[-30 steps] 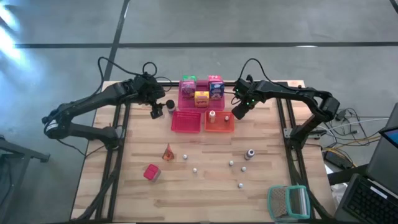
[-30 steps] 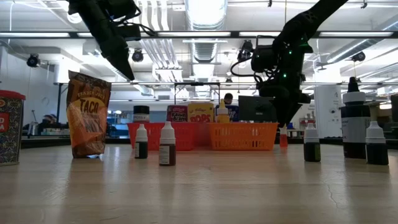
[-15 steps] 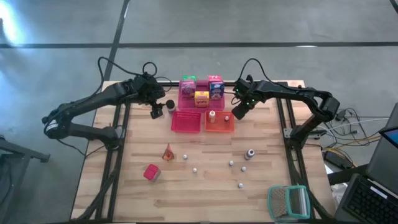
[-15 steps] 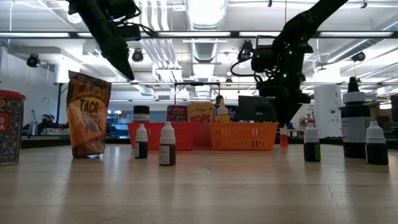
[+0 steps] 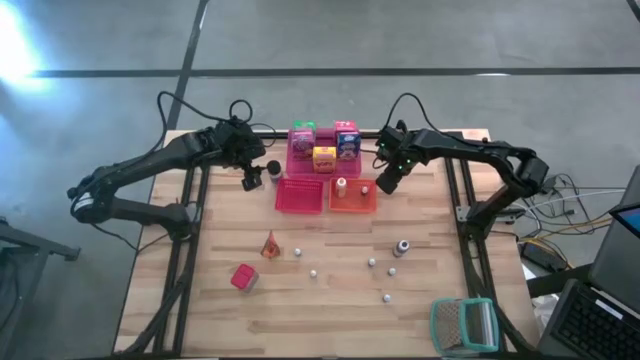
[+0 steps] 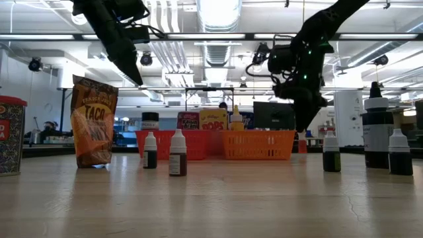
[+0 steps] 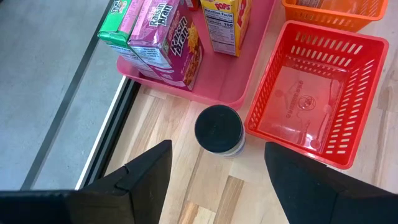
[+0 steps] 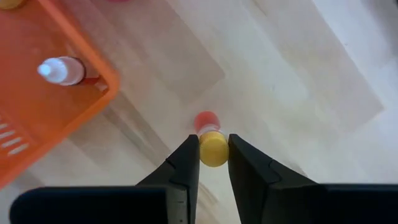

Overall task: Pick & Place Kitchen Items
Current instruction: Put the small orange food coloring bottle into the orange bin

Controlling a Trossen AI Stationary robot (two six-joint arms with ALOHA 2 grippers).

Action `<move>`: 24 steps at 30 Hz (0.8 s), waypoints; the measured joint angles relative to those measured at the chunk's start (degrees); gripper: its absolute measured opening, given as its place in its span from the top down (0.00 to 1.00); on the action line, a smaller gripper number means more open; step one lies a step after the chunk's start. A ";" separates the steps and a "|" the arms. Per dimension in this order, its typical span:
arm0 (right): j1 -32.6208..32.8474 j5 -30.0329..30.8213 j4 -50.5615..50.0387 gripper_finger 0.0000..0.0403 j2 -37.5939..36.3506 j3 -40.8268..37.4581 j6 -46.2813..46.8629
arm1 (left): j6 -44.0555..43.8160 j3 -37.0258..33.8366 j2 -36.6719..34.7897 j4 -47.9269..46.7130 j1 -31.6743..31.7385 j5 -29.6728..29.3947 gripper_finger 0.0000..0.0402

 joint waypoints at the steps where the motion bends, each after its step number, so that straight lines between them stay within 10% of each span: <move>1: 0.14 0.00 -0.91 0.83 -0.52 0.58 0.02 | 0.00 0.00 0.00 0.00 0.00 0.00 0.35; 16: 9.86 0.23 -11.66 0.85 -11.94 11.43 5.71 | 0.00 0.00 0.00 0.02 -0.02 0.00 0.35; 24: 18.71 0.26 -10.41 0.85 -6.48 17.06 7.73 | 0.00 0.00 0.00 0.00 -0.02 0.00 0.35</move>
